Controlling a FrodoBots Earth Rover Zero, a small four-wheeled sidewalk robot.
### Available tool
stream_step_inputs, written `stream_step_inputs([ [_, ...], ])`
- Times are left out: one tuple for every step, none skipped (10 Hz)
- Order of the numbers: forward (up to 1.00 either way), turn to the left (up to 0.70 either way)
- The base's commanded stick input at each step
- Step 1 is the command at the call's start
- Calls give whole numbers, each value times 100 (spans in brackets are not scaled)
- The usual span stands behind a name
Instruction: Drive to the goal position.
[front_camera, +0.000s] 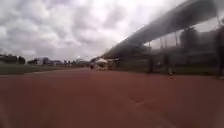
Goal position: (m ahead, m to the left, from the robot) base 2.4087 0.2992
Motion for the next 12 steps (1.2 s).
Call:
stream_step_inputs([
  [70, 1],
  [70, 0],
  [70, 0],
  [70, 0],
  [70, 0],
  [70, 0],
  [70, 0],
  [70, 0],
  [70, 0],
  [70, 0],
  [70, 0],
  [70, 0],
])
